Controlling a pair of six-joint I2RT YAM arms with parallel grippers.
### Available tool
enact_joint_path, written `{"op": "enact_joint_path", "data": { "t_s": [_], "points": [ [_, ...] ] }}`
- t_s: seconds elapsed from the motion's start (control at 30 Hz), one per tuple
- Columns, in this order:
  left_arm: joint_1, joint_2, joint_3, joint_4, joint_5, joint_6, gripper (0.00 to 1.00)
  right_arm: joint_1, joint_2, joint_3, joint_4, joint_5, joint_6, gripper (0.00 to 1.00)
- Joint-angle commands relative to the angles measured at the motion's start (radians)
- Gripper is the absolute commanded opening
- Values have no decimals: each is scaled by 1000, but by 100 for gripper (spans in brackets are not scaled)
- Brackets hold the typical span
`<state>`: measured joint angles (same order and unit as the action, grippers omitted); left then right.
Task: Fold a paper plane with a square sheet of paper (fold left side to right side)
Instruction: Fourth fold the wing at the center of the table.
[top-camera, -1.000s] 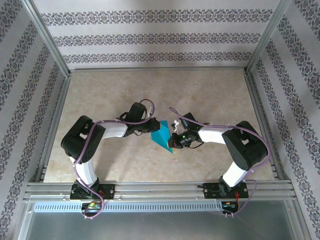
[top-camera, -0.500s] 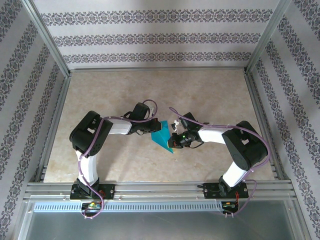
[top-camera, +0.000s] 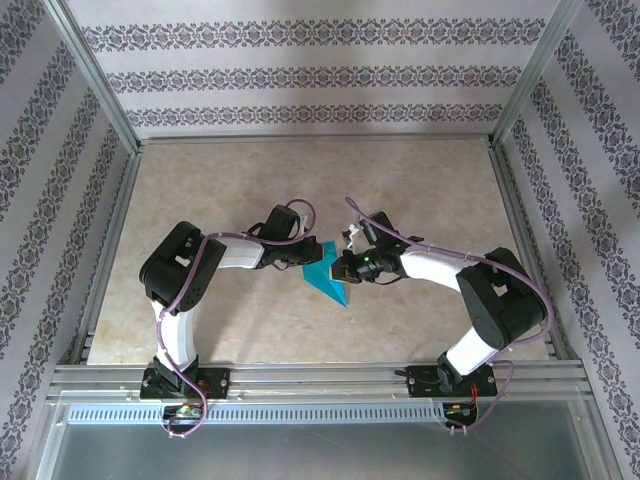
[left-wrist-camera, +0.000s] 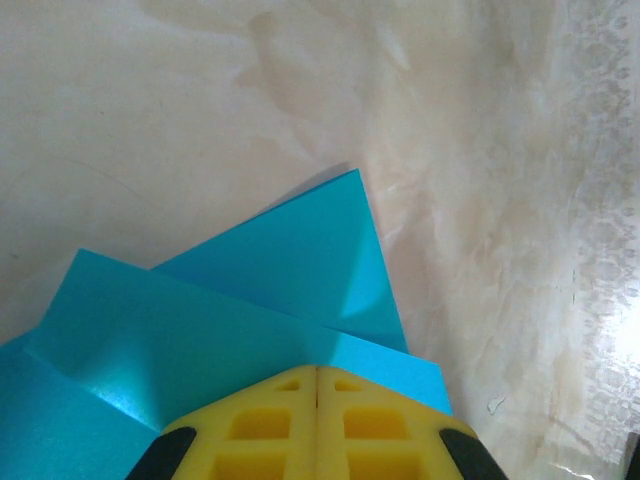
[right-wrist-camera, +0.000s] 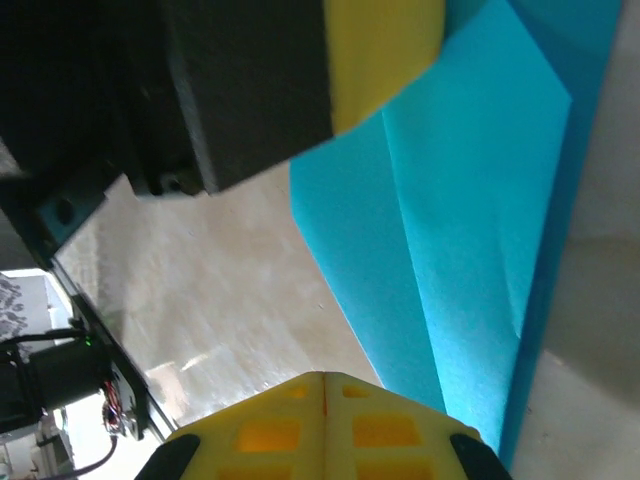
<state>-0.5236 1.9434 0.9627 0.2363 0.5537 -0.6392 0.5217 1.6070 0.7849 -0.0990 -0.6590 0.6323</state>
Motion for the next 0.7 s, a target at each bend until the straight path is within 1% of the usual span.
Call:
{"op": "enact_joint_path", "data": {
  "t_s": [0.0,0.27,0.67],
  "points": [
    [-4,42,-14,-61,-42,23,0,20,42,26,58,7,59,0],
    [-6,43,-10,-64,-43,24,0,44,128,60,81,81,70,0],
    [-4,43,-3,-81,-57,23,0,54,186,46,36,106,53,0]
  ]
}}
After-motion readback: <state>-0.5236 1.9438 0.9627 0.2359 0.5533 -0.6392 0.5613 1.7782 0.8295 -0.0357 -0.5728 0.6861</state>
